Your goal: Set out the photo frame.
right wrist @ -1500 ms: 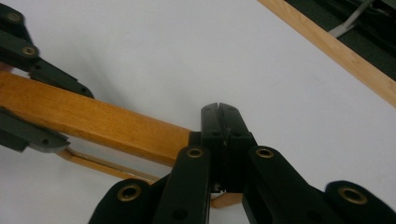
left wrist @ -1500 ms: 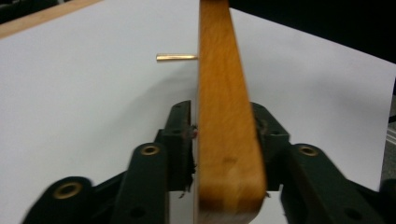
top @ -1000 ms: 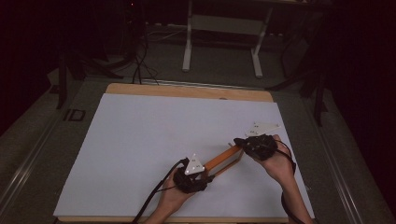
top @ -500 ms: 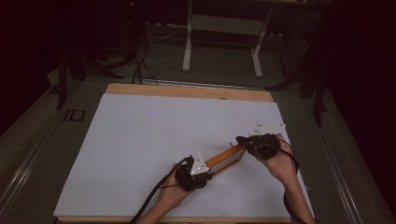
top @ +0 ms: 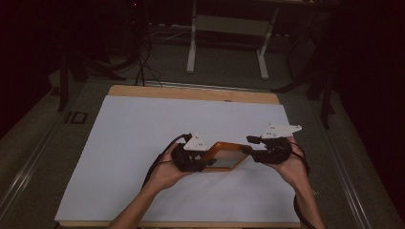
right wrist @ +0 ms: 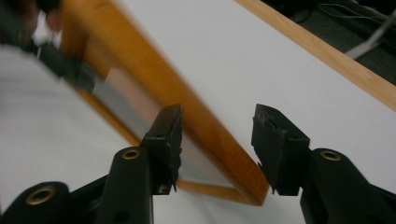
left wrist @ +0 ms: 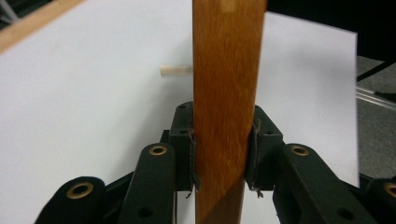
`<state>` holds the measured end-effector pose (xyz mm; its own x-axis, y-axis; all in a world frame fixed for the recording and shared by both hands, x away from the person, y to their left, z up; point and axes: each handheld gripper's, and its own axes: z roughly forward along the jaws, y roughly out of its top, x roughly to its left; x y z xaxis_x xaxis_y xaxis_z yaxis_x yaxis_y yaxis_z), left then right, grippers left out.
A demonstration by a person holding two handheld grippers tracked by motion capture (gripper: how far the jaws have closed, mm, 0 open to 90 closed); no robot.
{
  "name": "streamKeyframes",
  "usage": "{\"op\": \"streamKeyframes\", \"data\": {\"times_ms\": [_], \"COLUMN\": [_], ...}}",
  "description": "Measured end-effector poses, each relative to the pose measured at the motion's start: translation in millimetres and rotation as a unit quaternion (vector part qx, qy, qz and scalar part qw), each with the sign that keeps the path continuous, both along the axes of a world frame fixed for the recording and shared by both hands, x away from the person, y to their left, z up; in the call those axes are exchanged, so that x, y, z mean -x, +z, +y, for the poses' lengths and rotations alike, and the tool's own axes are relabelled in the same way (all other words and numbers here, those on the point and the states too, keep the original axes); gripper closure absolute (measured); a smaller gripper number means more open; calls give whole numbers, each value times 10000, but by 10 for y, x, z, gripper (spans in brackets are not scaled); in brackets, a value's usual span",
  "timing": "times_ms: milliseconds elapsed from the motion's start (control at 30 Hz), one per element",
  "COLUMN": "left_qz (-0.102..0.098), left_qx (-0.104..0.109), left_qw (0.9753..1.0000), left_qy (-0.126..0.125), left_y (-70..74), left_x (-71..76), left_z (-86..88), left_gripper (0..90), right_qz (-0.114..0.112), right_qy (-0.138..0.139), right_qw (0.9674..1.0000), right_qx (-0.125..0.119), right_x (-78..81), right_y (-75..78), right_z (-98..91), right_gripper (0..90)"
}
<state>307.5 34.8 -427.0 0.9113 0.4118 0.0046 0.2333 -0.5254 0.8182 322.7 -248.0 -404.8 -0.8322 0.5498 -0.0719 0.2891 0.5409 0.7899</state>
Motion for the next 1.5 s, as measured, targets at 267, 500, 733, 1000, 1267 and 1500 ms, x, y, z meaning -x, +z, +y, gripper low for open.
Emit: {"op": "streamKeyframes", "data": {"times_ms": [267,500,733,1000,1267,1500], "left_qz": [-140,-243,-244,280,512,698], "left_qx": [-269,-259,57,783,1006,928], "left_qw": [9985,9955,9982,9961,9936,9932], "left_qy": [-452,-874,-553,-284,6,74], "left_y": [260,246,179,-11,-322,-601], "left_x": [-69,-127,-222,-348,-305,-293], "left_z": [50,106,214,476,563,409], "left_gripper": [691,686,607,436,378,377], "right_qz": [55,206,55,-87,-45,-36], "right_qy": [554,967,1096,1103,1001,965], "right_qw": [9984,9951,9939,9938,9949,9953], "right_qx": [69,7,-72,49,-64,-70], "right_x": [31,-25,-38,29,36,40], "right_y": [-49,-189,-218,-225,-266,-280], "right_z": [188,386,400,374,307,278], "right_gripper": [433,424,651,683,683,682]}}
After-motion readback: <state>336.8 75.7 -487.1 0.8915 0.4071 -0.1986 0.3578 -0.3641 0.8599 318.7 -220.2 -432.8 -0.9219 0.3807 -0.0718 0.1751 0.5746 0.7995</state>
